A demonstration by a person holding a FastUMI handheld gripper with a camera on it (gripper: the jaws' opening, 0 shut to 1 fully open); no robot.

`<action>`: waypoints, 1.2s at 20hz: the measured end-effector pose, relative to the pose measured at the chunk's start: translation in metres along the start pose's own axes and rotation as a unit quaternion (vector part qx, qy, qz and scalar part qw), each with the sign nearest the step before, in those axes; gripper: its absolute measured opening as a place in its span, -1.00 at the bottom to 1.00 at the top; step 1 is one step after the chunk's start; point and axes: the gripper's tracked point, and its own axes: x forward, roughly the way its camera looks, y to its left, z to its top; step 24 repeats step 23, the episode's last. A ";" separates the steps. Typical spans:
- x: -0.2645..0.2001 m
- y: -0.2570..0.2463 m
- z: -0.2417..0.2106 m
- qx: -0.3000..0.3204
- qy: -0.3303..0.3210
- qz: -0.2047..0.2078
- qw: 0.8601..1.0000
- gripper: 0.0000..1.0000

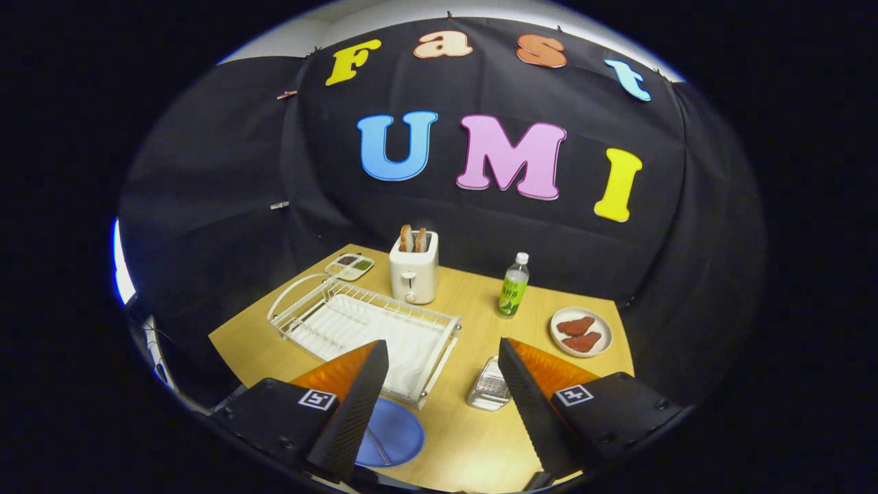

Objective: Take the plate from the dish rack, then take the spoon from the basket and place it into the plate.

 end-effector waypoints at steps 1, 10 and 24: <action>-0.005 -0.004 0.011 -0.004 -0.013 -0.007 1.000 0.98; -0.052 -0.020 0.076 0.028 -0.099 -0.042 0.994 0.96; -0.072 -0.044 0.097 0.030 -0.129 -0.068 0.989 0.96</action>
